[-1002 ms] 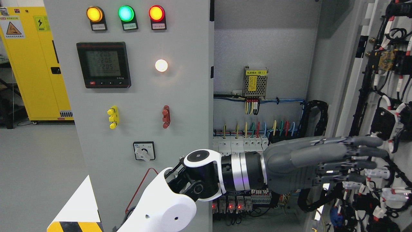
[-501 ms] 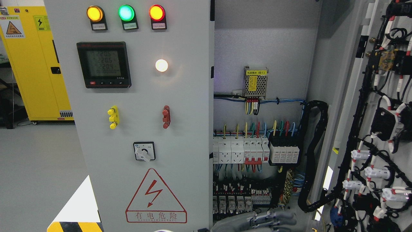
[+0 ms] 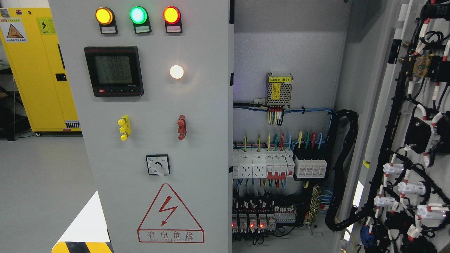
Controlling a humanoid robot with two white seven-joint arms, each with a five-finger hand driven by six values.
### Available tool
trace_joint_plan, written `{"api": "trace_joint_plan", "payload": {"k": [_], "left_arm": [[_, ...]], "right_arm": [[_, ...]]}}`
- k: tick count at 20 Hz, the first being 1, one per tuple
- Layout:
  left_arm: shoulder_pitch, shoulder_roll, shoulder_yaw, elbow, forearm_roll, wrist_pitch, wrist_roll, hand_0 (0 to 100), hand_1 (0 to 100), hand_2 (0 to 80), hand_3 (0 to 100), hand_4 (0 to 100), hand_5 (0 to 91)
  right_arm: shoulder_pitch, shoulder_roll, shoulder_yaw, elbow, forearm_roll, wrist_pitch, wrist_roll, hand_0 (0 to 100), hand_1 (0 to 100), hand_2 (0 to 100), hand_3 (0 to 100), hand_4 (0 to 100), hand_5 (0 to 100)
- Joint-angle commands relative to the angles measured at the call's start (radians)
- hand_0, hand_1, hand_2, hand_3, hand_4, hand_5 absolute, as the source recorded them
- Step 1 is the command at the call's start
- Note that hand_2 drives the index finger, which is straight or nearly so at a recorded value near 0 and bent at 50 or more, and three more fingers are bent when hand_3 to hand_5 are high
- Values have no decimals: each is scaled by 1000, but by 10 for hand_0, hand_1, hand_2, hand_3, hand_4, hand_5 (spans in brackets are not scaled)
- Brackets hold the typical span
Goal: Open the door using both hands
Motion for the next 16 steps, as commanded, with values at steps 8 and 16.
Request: {"api": "trace_joint_plan", "payload": {"k": [8,16], "left_arm": [[15,-155,99,1267,-65,-182,2,120,556,0,0,0,0],[26,-177,95,1451,-72,-130,10,120,556,0,0,0,0]], "right_arm": [[9,0,0,0,0,0,-1,0,500,40,0,0,0],[9,0,0,0,0,0,-1,0,500,40,0,0,0]]}}
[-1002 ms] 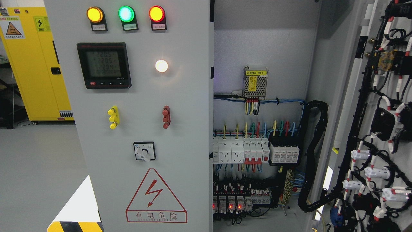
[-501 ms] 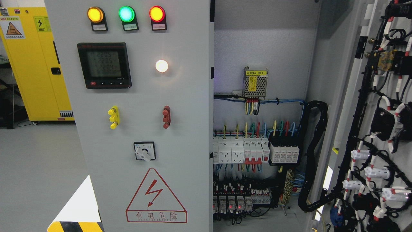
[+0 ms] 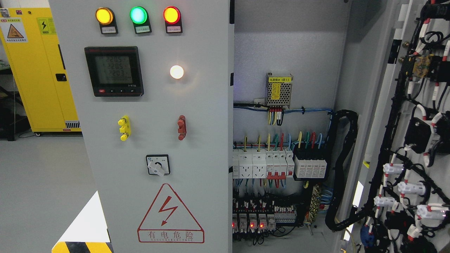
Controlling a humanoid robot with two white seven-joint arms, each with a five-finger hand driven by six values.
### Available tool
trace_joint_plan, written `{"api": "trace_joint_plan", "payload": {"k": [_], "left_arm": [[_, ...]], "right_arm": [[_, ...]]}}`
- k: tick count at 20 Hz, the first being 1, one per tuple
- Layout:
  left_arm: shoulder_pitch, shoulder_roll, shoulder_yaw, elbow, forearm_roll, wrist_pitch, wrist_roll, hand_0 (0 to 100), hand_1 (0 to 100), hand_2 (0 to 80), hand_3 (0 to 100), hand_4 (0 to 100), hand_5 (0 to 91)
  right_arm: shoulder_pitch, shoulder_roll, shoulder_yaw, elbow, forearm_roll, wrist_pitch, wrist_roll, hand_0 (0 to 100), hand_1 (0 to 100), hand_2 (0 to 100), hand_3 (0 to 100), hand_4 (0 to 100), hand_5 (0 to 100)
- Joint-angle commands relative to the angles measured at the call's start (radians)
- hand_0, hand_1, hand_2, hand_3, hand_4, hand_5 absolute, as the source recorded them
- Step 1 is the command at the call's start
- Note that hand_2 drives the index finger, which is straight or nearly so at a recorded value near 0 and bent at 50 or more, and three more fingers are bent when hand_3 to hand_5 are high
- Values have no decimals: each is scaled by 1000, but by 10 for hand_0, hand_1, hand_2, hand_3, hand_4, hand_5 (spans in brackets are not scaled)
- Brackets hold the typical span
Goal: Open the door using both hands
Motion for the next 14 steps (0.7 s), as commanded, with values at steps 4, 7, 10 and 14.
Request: {"api": "trace_joint_plan", "payload": {"k": [4,7,10,14], "left_arm": [[-2,-62,16,565,-63,29,128,120,556,0,0,0,0],[-2,-63,25,575,-143,31,208,120,556,0,0,0,0],[-16,-62,25,574,-138,43,310,120,556,0,0,0,0],[-39,-56,25,568,-138,39,401,120,556,0,0,0,0]], "right_arm": [[9,0,0,0,0,0,-1,0,500,40,0,0,0],[9,0,0,0,0,0,-1,0,500,40,0,0,0],[9,0,0,0,0,0,-1,0,500,40,0,0,0],[9,0,0,0,0,0,-1,0,500,40,0,0,0]]}}
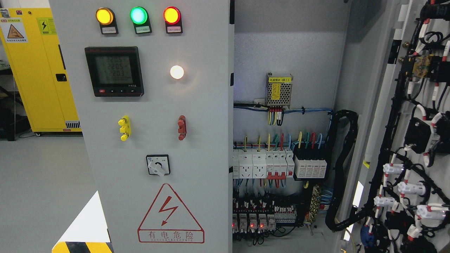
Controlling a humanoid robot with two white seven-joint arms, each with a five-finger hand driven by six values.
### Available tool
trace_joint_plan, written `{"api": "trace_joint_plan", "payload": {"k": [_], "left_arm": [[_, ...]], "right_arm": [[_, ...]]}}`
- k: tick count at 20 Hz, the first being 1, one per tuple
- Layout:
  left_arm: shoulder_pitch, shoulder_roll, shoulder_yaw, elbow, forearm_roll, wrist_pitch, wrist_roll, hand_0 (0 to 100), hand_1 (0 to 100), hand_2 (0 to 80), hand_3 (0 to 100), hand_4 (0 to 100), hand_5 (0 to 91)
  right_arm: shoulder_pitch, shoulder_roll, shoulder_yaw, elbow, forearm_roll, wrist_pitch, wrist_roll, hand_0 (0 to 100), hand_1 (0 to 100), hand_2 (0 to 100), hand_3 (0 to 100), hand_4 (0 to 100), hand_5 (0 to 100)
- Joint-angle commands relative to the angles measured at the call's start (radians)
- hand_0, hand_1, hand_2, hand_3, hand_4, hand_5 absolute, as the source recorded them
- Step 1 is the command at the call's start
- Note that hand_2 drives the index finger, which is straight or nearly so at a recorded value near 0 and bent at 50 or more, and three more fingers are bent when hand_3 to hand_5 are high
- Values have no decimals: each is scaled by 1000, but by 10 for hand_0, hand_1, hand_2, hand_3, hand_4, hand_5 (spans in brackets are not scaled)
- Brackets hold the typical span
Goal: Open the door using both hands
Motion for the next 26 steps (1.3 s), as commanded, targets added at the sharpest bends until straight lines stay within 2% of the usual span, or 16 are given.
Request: {"api": "trace_joint_plan", "payload": {"k": [1,12,14,17,19,21,23,26], "left_arm": [[-13,-12,9,159,-24,-7,52,120,556,0,0,0,0],[-21,-18,9,155,-22,-46,52,120,556,0,0,0,0],[-21,-18,9,156,-22,-46,52,120,556,0,0,0,0],[-22,-18,9,155,-22,-46,52,120,556,0,0,0,0],[-22,-18,12,156,-19,-41,50,120,556,0,0,0,0],[-22,-20,63,156,-19,-36,50,120,556,0,0,0,0],[-22,-20,132,156,-30,-36,52,120,556,0,0,0,0],[-22,-20,137,156,-34,-38,52,120,556,0,0,0,0]], "right_arm": [[9,0,0,0,0,0,-2,0,500,40,0,0,0],[9,0,0,-3,-2,0,-2,0,500,40,0,0,0],[14,0,-2,-64,-2,-2,-2,0,500,40,0,0,0],[138,-20,-11,-372,-2,-10,-2,0,500,40,0,0,0],[236,-72,-21,-675,-5,-10,-2,0,500,40,0,0,0],[320,-110,-31,-927,-5,-11,-2,0,500,40,0,0,0],[373,-118,-32,-1130,-6,-11,-4,0,500,40,0,0,0],[419,-129,-32,-1395,-8,-33,-5,0,500,40,0,0,0]]}}
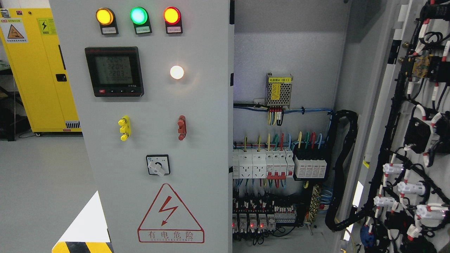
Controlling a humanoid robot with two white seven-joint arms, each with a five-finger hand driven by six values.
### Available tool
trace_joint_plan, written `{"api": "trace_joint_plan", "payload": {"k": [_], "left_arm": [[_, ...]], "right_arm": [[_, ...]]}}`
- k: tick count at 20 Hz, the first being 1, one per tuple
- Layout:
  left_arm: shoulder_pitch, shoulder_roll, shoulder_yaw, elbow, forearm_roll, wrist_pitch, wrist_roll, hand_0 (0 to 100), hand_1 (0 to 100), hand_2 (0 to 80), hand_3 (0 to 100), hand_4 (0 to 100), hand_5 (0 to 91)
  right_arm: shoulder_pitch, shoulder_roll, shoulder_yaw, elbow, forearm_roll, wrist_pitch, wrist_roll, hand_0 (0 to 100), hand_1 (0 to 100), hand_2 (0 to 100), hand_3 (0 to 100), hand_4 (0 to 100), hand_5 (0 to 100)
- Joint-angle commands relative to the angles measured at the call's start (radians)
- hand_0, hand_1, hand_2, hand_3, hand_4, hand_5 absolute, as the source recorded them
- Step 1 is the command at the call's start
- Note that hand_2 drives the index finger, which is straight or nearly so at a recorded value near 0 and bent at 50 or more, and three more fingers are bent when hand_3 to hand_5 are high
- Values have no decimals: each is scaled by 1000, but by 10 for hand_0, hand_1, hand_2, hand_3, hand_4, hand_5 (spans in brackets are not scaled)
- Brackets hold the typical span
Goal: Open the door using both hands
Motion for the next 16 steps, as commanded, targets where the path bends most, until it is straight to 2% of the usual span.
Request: {"api": "trace_joint_plan", "payload": {"k": [1,3,5,7,8,12,16], "left_arm": [[6,-3,83,44,-8,3,1,120,556,0,0,0,0],[6,-3,83,43,-8,1,1,120,556,0,0,0,0],[4,-3,83,43,-8,-2,1,120,556,0,0,0,0],[1,-1,83,43,-8,-5,1,120,556,0,0,0,0],[-3,-1,83,43,-8,-6,1,120,556,0,0,0,0],[-14,-4,88,43,-6,-6,1,120,556,0,0,0,0],[-23,-20,88,43,-5,-8,1,120,556,0,0,0,0]], "right_arm": [[140,-65,-16,-880,-3,-46,-2,0,500,40,0,0,0],[131,-65,-16,-947,-2,-86,-2,0,500,40,0,0,0],[128,-68,-16,-1017,-3,-89,-2,0,500,40,0,0,0],[132,-112,-10,-1133,-3,-89,-2,0,500,40,0,0,0],[136,-117,-5,-1196,-5,-88,-3,0,500,40,0,0,0],[126,-114,-2,-1359,-5,-88,-3,0,500,40,0,0,0],[74,-108,18,-1402,-5,-91,-5,0,500,40,0,0,0]]}}
